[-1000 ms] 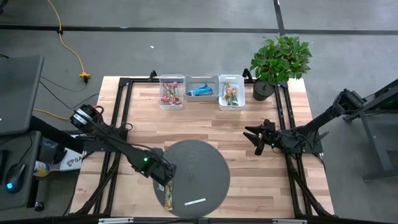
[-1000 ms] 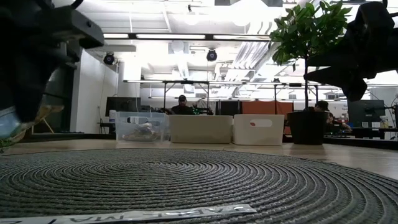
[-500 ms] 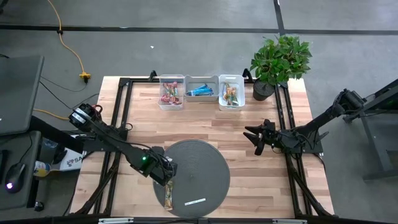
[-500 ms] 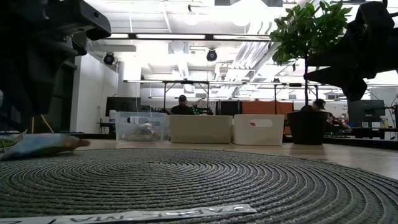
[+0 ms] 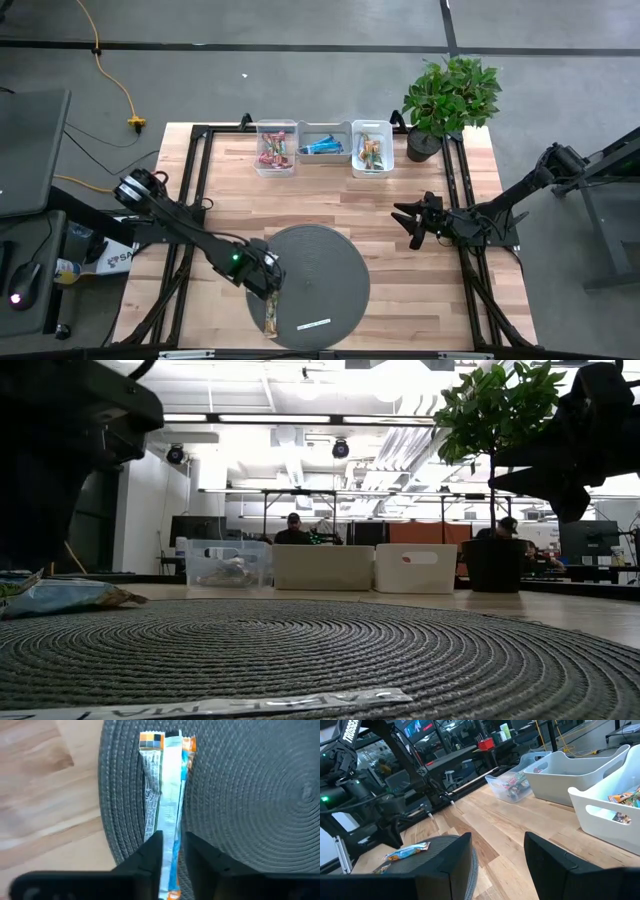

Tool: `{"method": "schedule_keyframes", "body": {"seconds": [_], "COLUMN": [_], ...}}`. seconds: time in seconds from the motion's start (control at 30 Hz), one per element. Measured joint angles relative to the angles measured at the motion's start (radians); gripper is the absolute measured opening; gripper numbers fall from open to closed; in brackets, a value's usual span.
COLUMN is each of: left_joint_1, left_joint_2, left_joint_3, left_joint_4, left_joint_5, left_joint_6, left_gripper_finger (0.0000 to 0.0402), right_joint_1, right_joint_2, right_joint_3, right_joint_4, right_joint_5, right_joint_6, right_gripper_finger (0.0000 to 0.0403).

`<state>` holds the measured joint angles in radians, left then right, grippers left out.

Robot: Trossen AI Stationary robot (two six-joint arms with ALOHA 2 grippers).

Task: Pick and place Granola Bars by type
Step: Put the left orange granola bar into the white bin

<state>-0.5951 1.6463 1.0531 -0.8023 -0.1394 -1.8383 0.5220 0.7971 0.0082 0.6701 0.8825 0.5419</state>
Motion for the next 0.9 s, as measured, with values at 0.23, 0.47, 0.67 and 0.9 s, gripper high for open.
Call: {"method": "schedule_keyframes", "body": {"seconds": [0.23,0.47,0.67,0.9], "left_joint_1": [0.013,0.072,0.11,0.119], "left_joint_2": [0.014,0.028,0.074,0.133], "left_joint_3": [0.0,0.0,-0.002,0.003], "left_joint_4": [0.011,-0.02,0.003,0.04], "left_joint_5": [-0.009,0.008,0.077,0.157], "left_joint_6": [0.055,0.12,0.213,0.238], "left_gripper_finger": [0.0185,0.0257,0.0261,0.0253], "right_joint_1": [0.0,0.0,0.0,0.0], "right_joint_2": [0.0,0.0,0.0,0.0], "right_joint_3": [0.0,0.0,0.0,0.0], "right_joint_4": [0.0,0.0,0.0,-0.006], "right_joint_5": [0.0,0.0,0.0,-0.003], "right_joint_6": [0.0,0.0,0.0,0.008], "right_gripper_finger": [0.0165,0.0165,0.0165,0.0165]}}
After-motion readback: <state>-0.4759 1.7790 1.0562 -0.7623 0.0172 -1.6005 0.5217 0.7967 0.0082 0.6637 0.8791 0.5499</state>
